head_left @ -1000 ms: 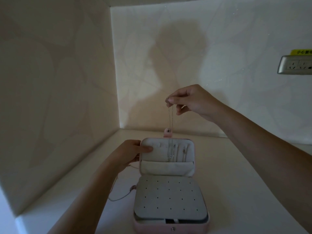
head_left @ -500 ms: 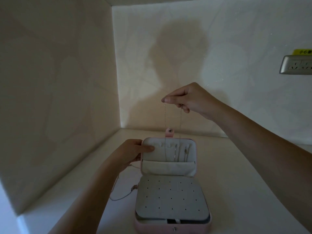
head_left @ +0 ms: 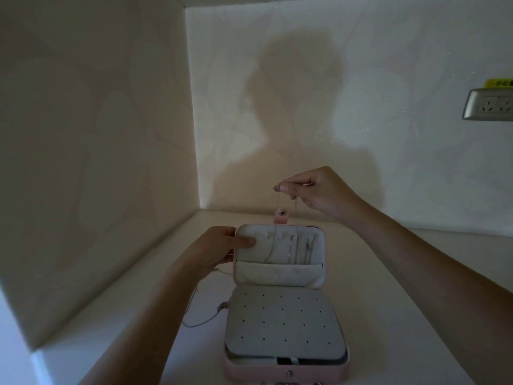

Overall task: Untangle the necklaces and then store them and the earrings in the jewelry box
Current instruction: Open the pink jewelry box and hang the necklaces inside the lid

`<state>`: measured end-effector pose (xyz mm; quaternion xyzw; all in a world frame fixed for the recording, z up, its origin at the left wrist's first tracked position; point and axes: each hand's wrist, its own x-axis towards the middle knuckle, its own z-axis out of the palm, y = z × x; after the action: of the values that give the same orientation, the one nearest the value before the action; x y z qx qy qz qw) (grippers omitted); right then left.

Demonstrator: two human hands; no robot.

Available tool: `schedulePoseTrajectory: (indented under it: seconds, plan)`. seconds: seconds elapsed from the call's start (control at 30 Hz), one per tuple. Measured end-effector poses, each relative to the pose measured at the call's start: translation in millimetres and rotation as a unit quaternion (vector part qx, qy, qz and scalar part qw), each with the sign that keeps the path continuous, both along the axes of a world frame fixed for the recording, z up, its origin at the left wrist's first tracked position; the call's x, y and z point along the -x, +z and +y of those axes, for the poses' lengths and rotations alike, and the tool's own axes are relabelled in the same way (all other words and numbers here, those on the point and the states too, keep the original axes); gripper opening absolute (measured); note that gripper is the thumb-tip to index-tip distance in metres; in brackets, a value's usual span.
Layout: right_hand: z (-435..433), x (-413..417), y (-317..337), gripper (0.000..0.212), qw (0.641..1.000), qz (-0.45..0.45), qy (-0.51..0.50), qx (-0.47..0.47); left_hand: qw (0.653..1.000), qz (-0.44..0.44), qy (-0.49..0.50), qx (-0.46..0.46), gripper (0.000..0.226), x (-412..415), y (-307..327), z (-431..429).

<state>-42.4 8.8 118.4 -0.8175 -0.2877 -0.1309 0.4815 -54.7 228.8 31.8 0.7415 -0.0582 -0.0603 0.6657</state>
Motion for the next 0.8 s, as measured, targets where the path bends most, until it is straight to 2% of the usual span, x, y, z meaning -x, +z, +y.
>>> schedulePoseTrajectory:
  seconds: [0.17,0.4,0.57,0.7,0.8]
  plan:
    - [-4,2,-33,0.010,0.998,-0.057,-0.006,-0.032,1.000,-0.002,0.007,-0.001,0.029,-1,0,-1]
    - [3,5,-65,0.013,0.985,-0.166,-0.038,-0.008,1.000,-0.001,0.007,-0.005,0.031,-2,0,-1]
    - [6,0,-81,0.011,0.963,-0.255,-0.075,0.030,1.000,-0.001,0.010,-0.011,0.034,-2,-1,0]
    - [5,-2,-89,0.019,0.930,-0.345,-0.109,0.061,1.000,0.001,0.006,-0.008,0.034,-2,-1,0]
    - [4,1,-86,0.019,0.916,-0.382,-0.116,0.037,1.000,0.003,0.003,-0.003,0.033,-2,-1,0]
